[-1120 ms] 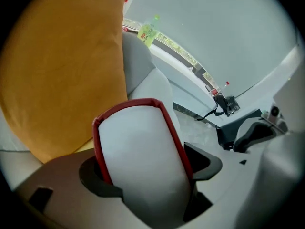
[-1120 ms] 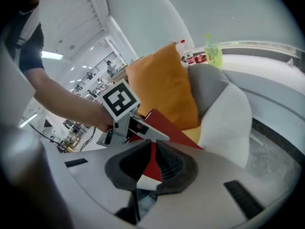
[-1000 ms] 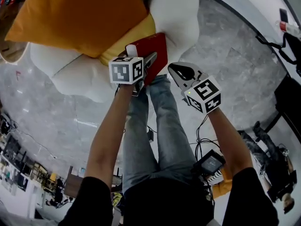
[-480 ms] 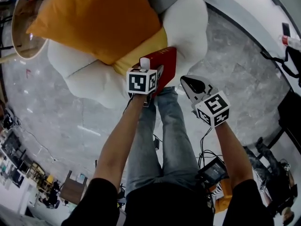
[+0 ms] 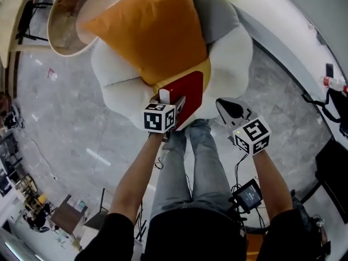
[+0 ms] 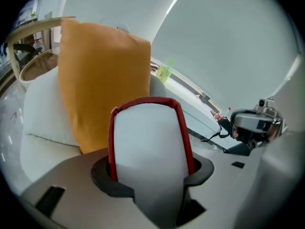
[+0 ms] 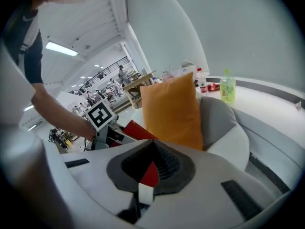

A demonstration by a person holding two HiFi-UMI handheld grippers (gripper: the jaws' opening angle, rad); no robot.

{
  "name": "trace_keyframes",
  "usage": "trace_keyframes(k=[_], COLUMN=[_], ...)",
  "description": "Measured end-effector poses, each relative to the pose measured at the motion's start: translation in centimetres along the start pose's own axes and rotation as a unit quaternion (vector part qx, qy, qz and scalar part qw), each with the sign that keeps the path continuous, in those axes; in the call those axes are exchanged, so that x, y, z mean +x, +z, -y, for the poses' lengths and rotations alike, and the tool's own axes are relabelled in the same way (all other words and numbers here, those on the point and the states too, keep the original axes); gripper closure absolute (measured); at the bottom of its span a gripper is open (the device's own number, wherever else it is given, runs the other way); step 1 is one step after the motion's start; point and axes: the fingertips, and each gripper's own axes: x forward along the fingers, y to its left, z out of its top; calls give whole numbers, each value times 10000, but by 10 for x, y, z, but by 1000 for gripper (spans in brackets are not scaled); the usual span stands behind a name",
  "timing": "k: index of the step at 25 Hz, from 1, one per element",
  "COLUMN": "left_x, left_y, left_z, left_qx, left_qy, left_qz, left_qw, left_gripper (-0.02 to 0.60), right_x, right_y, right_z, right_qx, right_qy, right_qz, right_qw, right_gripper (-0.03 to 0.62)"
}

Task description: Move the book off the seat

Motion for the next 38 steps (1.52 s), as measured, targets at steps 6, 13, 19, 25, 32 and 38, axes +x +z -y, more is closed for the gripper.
trace_keyframes(k=[6, 13, 19, 25, 32, 38], left_x=[-110, -252, -377, -484, -565, -632], left_y=[11, -14, -52, -119, -173, -200], left_z=[-25, -47, -66, -66, -84, -125], left_qx=[-681, -1625, -2367, -3067, -3063, -2766], left_qy=[256, 943, 1815, 2350, 2465, 2329], left_qz=[791, 1821, 3001, 4001, 4609, 5014], left_qw=[9942, 9652, 9061, 8310, 7956, 7860], left_gripper=[328, 328, 328, 328, 328, 328], right_x=[9, 15, 16, 9, 17, 26], right_y=[68, 142, 193, 206, 232, 244], right_z=[-44, -118, -200, -294, -394, -472], right_qx=[-661, -1238, -1759, -2761, -3270, -2870], right_qy=[544, 1256, 1965, 2456, 2383, 1955], right_qz=[139, 355, 539, 483, 702, 1183], right_qw=[9962, 9837, 9631, 9280, 9118, 9303], right_gripper=[580, 581, 581, 580, 581, 581])
